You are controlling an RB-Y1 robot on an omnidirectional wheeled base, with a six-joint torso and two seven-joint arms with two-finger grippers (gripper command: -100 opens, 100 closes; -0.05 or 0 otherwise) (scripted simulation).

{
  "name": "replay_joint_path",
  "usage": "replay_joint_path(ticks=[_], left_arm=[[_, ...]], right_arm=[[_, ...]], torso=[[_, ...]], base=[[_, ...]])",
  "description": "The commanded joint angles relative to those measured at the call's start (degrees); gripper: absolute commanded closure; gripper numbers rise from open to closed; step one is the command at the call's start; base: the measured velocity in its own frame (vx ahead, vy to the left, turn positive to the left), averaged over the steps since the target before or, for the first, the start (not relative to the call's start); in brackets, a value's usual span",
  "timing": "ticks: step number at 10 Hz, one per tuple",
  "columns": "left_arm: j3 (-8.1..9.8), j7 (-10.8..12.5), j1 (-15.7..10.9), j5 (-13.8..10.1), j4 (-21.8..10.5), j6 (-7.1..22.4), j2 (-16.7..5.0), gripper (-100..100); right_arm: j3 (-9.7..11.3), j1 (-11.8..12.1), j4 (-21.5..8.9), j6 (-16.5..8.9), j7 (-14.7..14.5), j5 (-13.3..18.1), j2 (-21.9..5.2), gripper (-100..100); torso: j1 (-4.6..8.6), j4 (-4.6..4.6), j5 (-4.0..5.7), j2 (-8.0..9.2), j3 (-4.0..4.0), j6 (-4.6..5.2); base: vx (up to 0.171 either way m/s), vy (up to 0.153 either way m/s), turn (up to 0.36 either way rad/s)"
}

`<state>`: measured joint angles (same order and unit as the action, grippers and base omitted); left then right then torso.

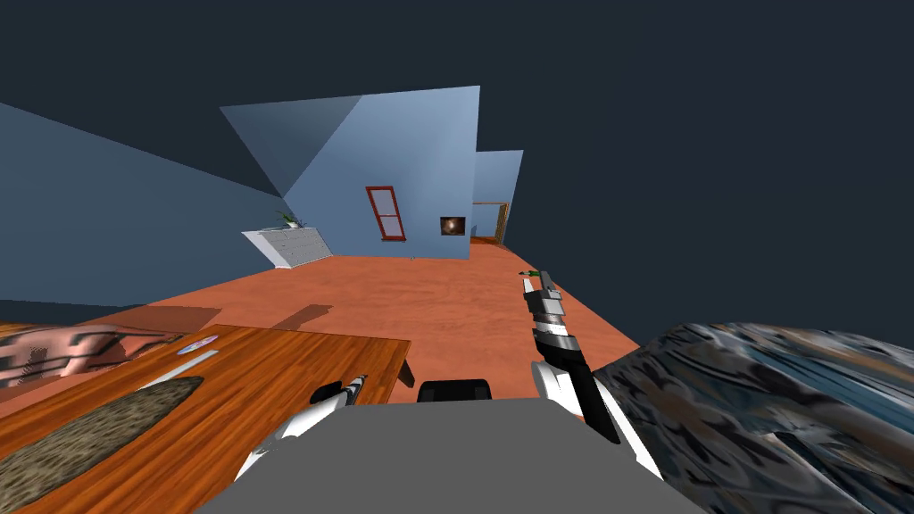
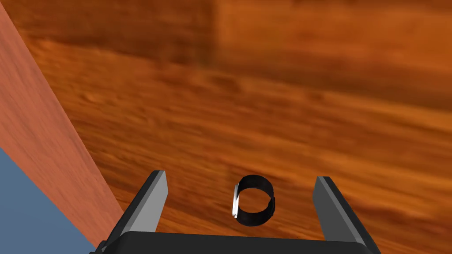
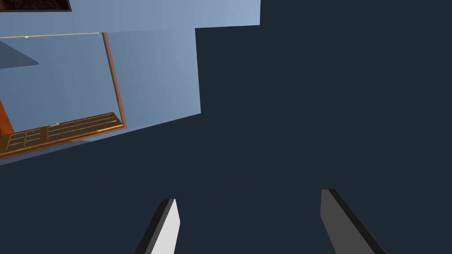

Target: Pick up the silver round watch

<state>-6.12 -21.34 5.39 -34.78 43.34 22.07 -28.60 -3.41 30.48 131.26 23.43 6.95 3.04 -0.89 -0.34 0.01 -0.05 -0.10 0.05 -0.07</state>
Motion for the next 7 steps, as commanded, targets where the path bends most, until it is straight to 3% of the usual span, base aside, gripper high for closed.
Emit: replay_joint_path(ticks=[1, 4, 7], left_arm=[[-0.4, -0.66, -0.92, -1.02, -2.54, 1.59, -0.94, -100], [-0.91, -1.52, -1.89, -2.2, -5.25, 2.74, -2.11, -100], [-0.87, -1.07, -1.89, -1.91, -5.01, 3.21, -2.28, -100]], right_arm=[[0.0, 0.0, 0.0, 0.0, 0.0, 0.0, 0.0, 0], [0.0, 0.0, 0.0, 0.0, 0.0, 0.0, 0.0, 0], [0.0, 0.01, 0.0, 0.0, 0.0, 0.0, 0.0, 0]], torso=[[0.0, 0.0, 0.0, 0.0, 0.0, 0.0], [0.16, 0.01, 0.02, -0.03, 0.02, -0.01], [0.05, 0.02, -0.01, -0.08, 0.05, -0.02]], base=[[0.036, 0.088, -0.097], [0.028, 0.059, -0.054], [0.03, 0.067, -0.027]])
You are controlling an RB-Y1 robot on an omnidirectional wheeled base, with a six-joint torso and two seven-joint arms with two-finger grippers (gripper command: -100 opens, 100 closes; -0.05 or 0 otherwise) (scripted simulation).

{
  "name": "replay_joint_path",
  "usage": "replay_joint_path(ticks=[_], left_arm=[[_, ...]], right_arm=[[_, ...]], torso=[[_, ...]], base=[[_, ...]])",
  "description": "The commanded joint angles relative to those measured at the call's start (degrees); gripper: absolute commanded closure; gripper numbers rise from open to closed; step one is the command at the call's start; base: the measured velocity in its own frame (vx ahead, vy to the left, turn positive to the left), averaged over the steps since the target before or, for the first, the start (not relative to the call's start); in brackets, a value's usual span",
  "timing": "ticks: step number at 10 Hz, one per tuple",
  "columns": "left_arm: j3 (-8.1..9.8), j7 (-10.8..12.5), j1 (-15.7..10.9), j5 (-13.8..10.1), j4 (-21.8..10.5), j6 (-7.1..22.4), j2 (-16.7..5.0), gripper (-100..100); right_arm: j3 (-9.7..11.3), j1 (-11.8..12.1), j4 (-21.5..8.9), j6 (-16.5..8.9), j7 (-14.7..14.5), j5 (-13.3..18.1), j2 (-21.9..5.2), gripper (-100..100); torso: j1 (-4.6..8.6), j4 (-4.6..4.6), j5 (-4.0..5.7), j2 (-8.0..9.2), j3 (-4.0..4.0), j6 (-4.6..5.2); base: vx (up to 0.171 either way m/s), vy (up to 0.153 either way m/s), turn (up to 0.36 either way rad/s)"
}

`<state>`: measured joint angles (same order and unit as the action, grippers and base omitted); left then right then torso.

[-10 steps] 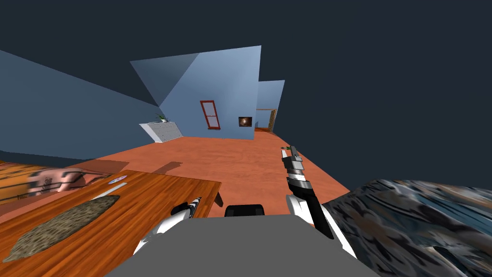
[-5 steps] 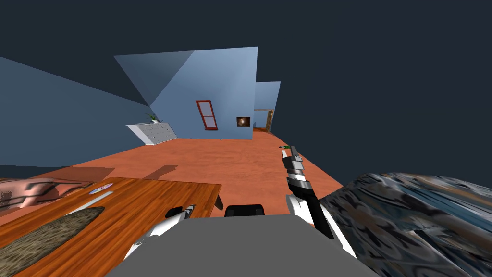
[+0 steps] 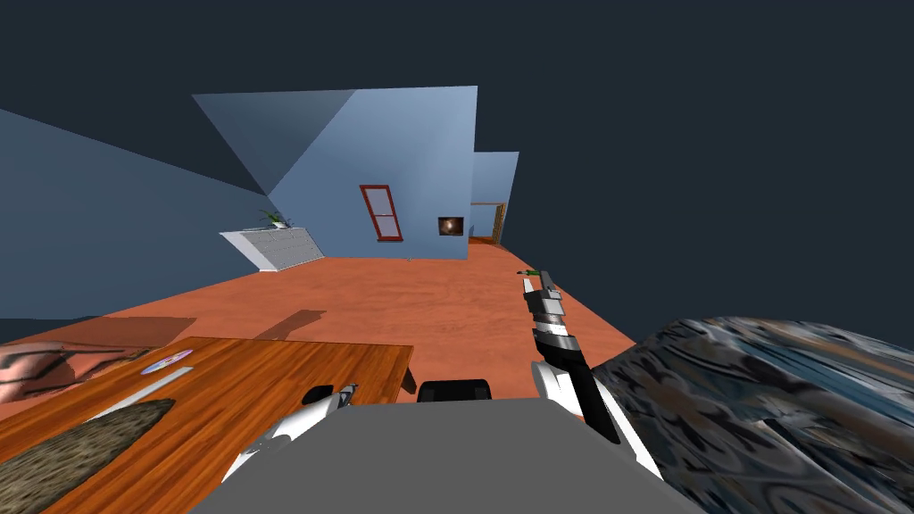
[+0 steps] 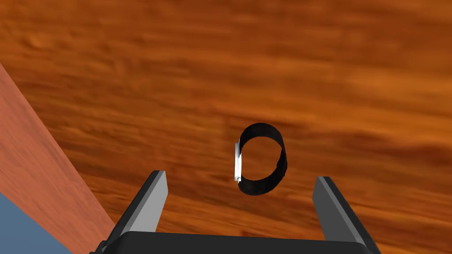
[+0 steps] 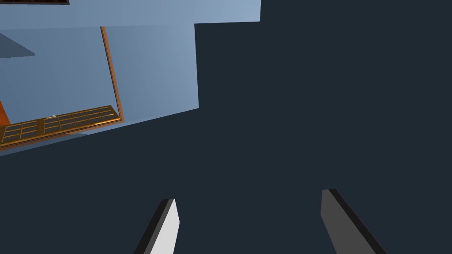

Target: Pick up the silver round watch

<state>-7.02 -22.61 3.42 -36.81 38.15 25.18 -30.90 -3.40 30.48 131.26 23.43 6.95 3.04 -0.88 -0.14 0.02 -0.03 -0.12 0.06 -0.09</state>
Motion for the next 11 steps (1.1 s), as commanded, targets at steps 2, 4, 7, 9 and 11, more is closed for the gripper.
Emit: replay_joint_path(ticks=[2, 4, 7, 9, 11], left_arm=[[0.43, 2.88, -1.93, 2.88, -1.06, 1.92, 2.63, -100], [0.43, 6.6, -1.93, 5.44, -1.06, 1.92, 2.63, -100], [0.87, 10.97, -3.86, 9.3, -2.14, 3.84, 5.27, -100], [0.87, 14.21, -3.86, 10.86, -2.14, 3.84, 5.27, -100], [1.3, 17.43, -5.79, 13.67, -3.22, 5.75, 7.9, -100]], right_arm=[[0.0, 0.0, 0.0, 0.0, 0.0, 0.0, 0.0, 0], [-0.01, -0.02, 0.0, 0.0, 0.0, 0.0, -0.01, 0], [0.0, -0.03, 0.0, 0.0, 0.0, 0.0, -0.01, 0], [-0.01, 0.0, 0.0, 0.0, 0.0, 0.0, -0.01, 0], [0.0, 0.0, 0.0, 0.0, 0.0, 0.0, 0.0, 0]], torso=[[0.09, -0.01, 0.02, 0.04, -0.02, 0.0], [-0.52, -0.09, -0.1, 0.39, -0.22, 0.03], [-0.3, -0.08, -0.05, 0.34, -0.19, 0.08], [-0.26, -0.05, -0.06, 0.22, -0.14, -0.04], [0.11, 0.0, 0.02, 0.0, -0.01, -0.02]], base=[[-0.023, 0.072, -0.156], [-0.093, 0.155, -0.195], [-0.071, 0.106, -0.214], [-0.02, 0.056, 0.015], [-0.035, 0.063, -0.129]])
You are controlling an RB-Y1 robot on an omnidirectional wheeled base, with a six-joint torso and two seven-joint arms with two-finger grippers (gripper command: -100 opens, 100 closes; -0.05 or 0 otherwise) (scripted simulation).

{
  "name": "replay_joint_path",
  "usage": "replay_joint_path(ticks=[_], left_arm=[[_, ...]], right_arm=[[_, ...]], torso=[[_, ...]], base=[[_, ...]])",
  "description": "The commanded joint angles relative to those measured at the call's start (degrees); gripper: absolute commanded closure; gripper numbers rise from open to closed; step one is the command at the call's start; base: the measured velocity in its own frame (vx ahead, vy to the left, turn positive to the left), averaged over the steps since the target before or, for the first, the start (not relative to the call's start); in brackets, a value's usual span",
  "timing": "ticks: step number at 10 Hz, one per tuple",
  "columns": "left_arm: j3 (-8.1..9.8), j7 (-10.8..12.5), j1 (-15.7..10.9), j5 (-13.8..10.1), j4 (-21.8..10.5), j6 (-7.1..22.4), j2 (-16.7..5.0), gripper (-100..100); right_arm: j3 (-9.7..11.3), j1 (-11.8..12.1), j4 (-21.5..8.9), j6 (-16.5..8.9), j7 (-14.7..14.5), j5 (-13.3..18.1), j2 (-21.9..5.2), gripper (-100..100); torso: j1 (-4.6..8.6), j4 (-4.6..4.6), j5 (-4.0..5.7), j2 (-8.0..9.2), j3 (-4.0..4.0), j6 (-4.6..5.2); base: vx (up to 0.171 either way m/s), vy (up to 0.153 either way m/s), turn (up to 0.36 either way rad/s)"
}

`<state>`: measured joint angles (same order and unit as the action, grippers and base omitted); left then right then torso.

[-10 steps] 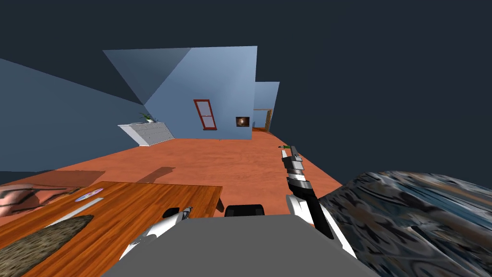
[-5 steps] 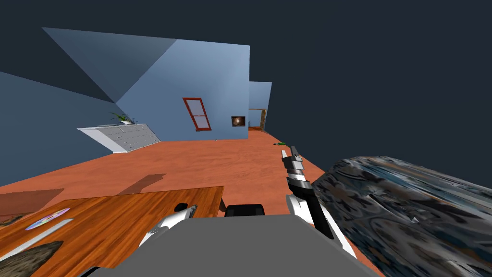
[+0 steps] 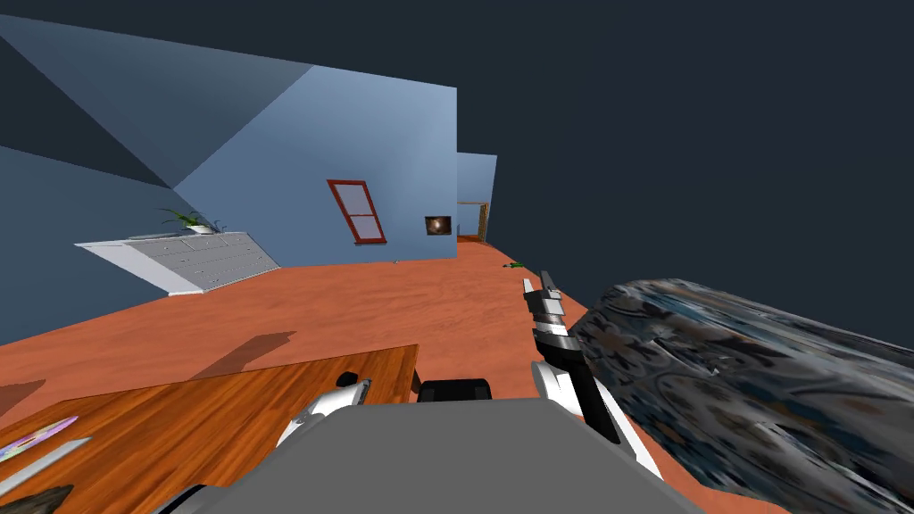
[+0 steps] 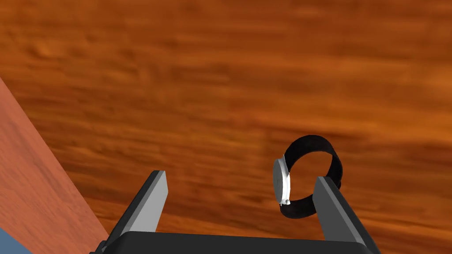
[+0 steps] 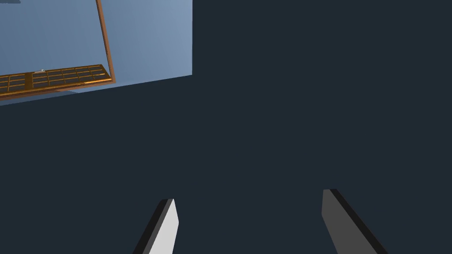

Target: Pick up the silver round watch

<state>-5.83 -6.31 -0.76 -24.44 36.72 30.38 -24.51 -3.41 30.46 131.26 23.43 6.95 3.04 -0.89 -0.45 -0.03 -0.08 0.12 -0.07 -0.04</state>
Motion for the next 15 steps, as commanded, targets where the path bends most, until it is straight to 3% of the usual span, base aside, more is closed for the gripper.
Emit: replay_joint_path(ticks=[1, 4, 5, 7, 8, 10, 11, 13, 15], left_arm=[[0.11, 2.86, -1.61, 2.86, -1.8, 0.55, 1.52, -100], [0.11, 7.16, -1.61, 3.92, -1.8, 0.55, 1.52, -100], [0.54, 9.29, -3.54, 6.74, -2.88, 2.47, 4.15, -100], [0.54, 12.67, -3.54, 9.35, -2.88, 2.47, 4.15, -100], [0.54, 14.24, -3.54, 9.35, -2.88, 2.47, 4.15, -100], [0.54, 14.98, -3.54, 9.35, -2.88, 2.47, 4.15, -100], [0.97, 17.67, -5.48, 12.17, -3.96, 4.38, 6.78, -100], [0.97, 20.18, -5.48, 14.77, -3.96, 4.38, 6.78, -100], [0.97, 22.8, -5.48, 14.77, -3.96, 4.38, 6.78, -100]], right_arm=[[0.0, 0.0, 0.0, 0.0, 0.0, 0.0, 0.0, 0], [0.0, 0.03, 0.0, 0.0, 0.0, 0.0, 0.01, 0], [0.0, 0.03, 0.0, 0.0, 0.0, 0.0, 0.01, 0], [0.0, 0.0, -0.01, 0.0, 0.0, 0.0, 0.0, 0], [0.0, 0.02, -0.01, 0.0, 0.0, 0.0, 0.01, 0], [0.0, 0.03, 0.0, 0.0, 0.0, 0.0, 0.01, 0], [0.0, 0.03, 0.0, 0.0, 0.0, 0.0, 0.01, 0], [0.0, 0.0, -0.01, 0.0, 0.0, 0.0, 0.0, 0], [-0.01, 0.04, -0.01, 0.0, 0.0, 0.0, 0.01, 0]], torso=[[0.0, 0.0, 0.0, 0.0, 0.0, 0.0], [0.36, 0.04, 0.05, -0.19, 0.09, -0.08], [0.43, 0.06, 0.07, -0.27, 0.14, -0.08], [0.0, -0.08, -0.06, 0.12, -0.1, 0.03], [0.21, -0.03, -0.02, -0.11, 0.02, -0.03], [0.42, 0.06, 0.04, -0.35, 0.18, -0.06], [0.39, 0.07, 0.04, -0.33, 0.18, -0.07], [-0.04, -0.04, -0.09, 0.18, -0.12, -0.02], [0.38, 0.07, -0.01, -0.31, 0.16, -0.09]], base=[[-0.12, 0.129, -0.392], [-0.011, 0.011, -0.037], [-0.109, 0.11, -0.362], [-0.082, 0.082, -0.273], [0.018, -0.017, 0.059], [0.007, -0.006, 0.022], [-0.149, 0.102, -0.32], [-0.089, 0.086, -0.277], [0.017, -0.017, 0.056]])
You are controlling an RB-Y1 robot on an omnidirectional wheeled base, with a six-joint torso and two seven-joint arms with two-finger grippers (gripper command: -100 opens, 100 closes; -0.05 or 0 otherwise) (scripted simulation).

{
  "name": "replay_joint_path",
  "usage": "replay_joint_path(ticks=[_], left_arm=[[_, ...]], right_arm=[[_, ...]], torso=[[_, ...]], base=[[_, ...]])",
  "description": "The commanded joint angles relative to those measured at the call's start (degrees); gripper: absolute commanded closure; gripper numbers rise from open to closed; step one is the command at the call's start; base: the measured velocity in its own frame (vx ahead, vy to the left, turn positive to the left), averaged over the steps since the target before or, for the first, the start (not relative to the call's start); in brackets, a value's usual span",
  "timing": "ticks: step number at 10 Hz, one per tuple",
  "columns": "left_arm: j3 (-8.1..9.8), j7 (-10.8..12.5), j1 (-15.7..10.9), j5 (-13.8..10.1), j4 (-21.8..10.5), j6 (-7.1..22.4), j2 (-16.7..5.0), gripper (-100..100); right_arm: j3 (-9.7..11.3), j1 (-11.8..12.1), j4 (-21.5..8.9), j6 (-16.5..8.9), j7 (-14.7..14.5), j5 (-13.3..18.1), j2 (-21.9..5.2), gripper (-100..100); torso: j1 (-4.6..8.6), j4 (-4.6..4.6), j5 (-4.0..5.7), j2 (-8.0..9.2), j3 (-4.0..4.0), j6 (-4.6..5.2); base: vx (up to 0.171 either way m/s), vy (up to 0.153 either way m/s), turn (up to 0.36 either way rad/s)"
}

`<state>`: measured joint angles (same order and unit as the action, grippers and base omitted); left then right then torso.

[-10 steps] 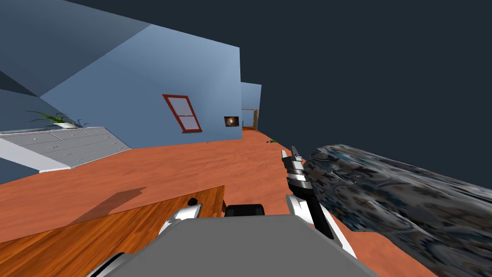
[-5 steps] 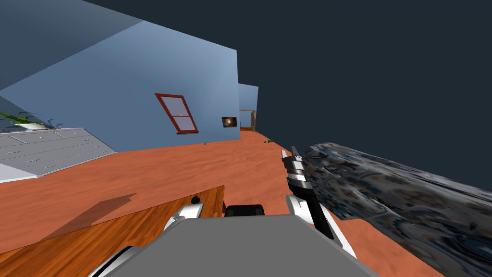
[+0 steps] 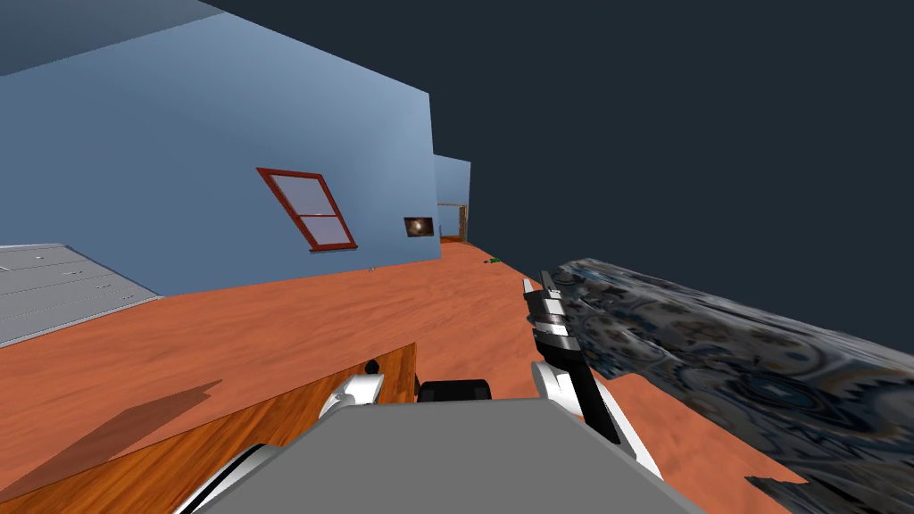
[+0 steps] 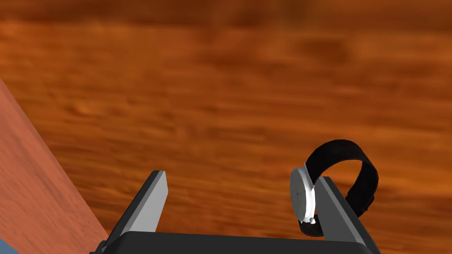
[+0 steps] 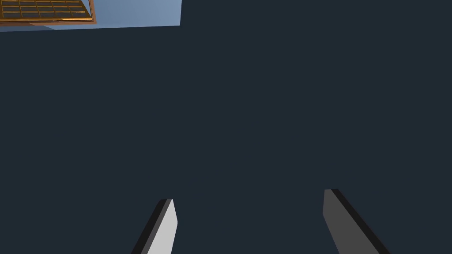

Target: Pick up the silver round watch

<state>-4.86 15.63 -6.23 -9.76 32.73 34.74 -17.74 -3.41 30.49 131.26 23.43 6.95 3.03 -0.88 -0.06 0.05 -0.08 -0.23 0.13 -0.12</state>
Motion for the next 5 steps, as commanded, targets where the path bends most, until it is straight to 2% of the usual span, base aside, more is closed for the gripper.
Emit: replay_joint_path(ticks=[1, 5], left_arm=[[0.0, 0.86, 0.0, 0.08, 0.04, 0.01, 0.01, -100], [0.0, 0.86, 0.0, 0.08, 0.04, 0.01, 0.01, -100]], right_arm=[[0.0, 0.0, 0.0, 0.0, 0.0, 0.0, 0.0, 0], [0.0, 0.0, 0.0, 0.0, 0.0, 0.0, 0.0, 0]], torso=[[0.0, 0.0, 0.0, 0.0, 0.0, 0.0], [0.01, 0.0, 0.0, -0.02, 0.01, -0.01]], base=[[-0.003, 0.003, -0.01], [0.001, -0.001, 0.004]])
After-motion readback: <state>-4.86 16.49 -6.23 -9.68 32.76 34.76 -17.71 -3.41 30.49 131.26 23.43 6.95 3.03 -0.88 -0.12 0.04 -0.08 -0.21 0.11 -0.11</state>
